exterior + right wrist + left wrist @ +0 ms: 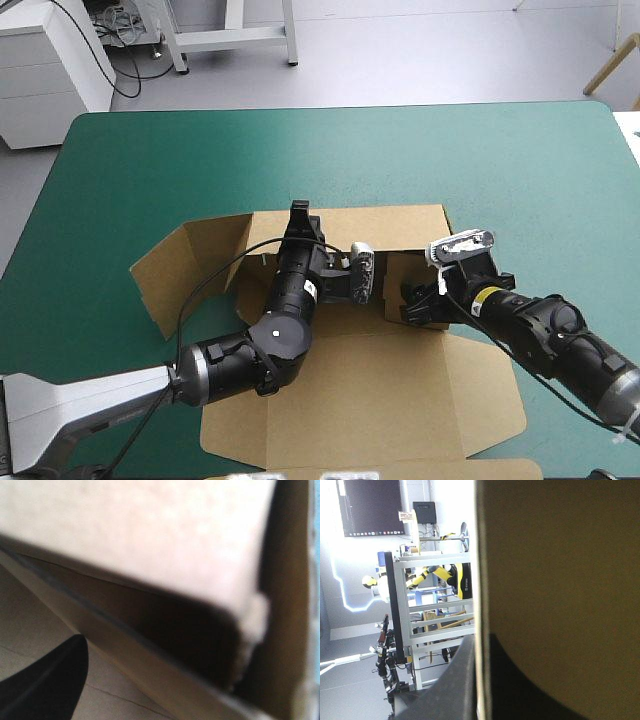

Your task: Fold the box

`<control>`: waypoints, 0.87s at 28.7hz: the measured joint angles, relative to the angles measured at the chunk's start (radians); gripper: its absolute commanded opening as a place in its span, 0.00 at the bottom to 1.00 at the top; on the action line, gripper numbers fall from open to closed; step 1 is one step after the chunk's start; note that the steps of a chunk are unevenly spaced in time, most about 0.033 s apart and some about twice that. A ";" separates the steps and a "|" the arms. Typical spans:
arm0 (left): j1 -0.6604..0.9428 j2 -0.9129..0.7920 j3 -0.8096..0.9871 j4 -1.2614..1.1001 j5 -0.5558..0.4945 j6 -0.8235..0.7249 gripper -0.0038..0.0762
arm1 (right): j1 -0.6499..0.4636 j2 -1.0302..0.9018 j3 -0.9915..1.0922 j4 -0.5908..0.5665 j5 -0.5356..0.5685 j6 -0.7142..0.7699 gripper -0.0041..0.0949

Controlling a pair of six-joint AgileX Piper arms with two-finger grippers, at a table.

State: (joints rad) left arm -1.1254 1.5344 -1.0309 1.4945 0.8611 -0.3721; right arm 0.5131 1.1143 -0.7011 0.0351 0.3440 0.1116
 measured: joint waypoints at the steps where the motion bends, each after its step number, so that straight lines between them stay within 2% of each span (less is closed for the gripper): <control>1: 0.000 0.000 0.000 0.000 0.000 0.000 0.04 | 0.001 0.005 0.000 -0.010 -0.004 0.019 0.55; 2: 0.000 0.000 0.000 0.000 0.000 0.000 0.04 | 0.002 0.007 0.000 -0.019 -0.006 0.027 0.48; 6: 0.000 0.000 0.000 -0.005 0.015 -0.001 0.04 | 0.002 0.008 0.001 -0.050 -0.007 0.040 0.02; 15: 0.001 -0.001 0.001 -0.012 0.034 -0.003 0.04 | 0.001 0.008 0.001 -0.075 -0.001 0.029 0.02; 18: 0.001 -0.001 0.001 -0.012 0.033 -0.003 0.09 | -0.001 0.008 0.001 -0.075 -0.001 0.029 0.02; 19: 0.001 -0.001 0.001 -0.012 0.032 -0.003 0.13 | -0.001 0.008 0.001 -0.075 -0.001 0.029 0.02; 21: 0.001 -0.001 0.001 -0.012 0.026 -0.003 0.29 | -0.001 0.008 0.001 -0.075 -0.001 0.029 0.02; 22: 0.001 -0.001 0.001 -0.012 0.023 -0.003 0.50 | -0.001 0.008 0.001 -0.075 -0.001 0.029 0.02; 25: 0.001 -0.001 0.001 -0.011 0.011 -0.013 0.76 | -0.001 0.009 0.001 -0.075 -0.004 0.029 0.02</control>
State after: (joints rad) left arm -1.1244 1.5336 -1.0303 1.4836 0.8718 -0.3853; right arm 0.5125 1.1236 -0.7000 -0.0400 0.3399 0.1403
